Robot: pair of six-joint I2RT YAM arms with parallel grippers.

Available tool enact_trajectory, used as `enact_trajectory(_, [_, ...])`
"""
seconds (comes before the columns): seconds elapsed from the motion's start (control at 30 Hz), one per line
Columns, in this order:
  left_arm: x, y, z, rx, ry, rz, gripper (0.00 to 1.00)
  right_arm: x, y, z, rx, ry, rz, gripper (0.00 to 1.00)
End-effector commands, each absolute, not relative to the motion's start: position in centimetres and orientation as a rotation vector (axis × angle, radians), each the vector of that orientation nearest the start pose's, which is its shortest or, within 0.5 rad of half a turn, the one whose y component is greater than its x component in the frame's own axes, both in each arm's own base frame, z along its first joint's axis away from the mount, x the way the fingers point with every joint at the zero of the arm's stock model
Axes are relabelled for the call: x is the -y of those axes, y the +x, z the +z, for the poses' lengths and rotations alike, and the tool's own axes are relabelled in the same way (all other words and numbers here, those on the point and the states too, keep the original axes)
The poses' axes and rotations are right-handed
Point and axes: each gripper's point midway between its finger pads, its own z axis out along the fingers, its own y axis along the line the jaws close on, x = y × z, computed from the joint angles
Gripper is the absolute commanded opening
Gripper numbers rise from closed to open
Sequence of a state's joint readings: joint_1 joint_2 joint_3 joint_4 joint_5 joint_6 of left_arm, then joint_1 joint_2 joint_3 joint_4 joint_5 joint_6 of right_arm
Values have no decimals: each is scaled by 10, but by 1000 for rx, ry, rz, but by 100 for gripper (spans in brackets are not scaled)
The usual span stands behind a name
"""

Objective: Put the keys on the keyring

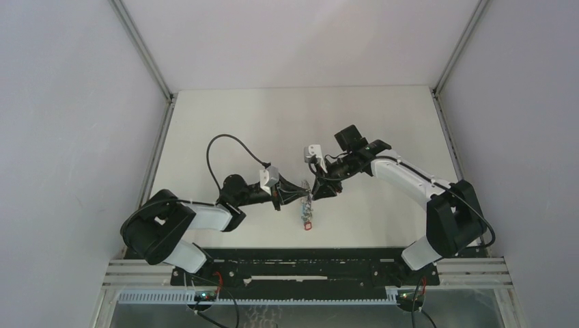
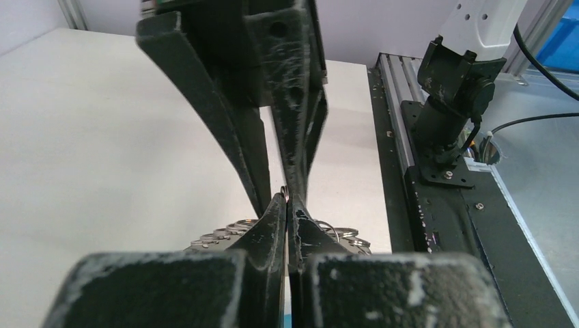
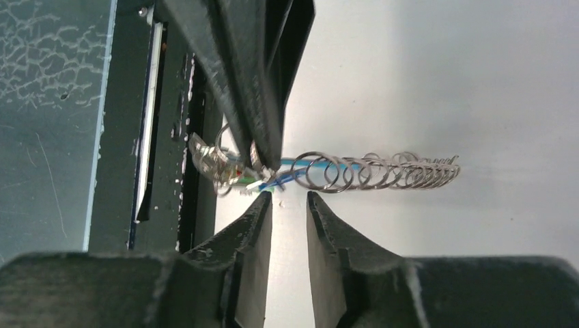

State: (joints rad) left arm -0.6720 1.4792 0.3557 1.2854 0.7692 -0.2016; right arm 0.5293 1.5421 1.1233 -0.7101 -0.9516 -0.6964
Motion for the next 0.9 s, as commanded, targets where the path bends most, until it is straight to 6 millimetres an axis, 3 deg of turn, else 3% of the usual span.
enact_trajectory(0.0, [321,192,195,-1120,996,-1239,0,-268,211,166,-1611,-1601,1109,28])
enact_trajectory(0.5, [322,193,195,-1119,999,-1243,0,-277,208,179,-1399,-1619,1141,31])
enact_trajectory(0.87, [322,194,196,-1119,993,-1242,0,-282,203,177,-1387,-1630,1185,21])
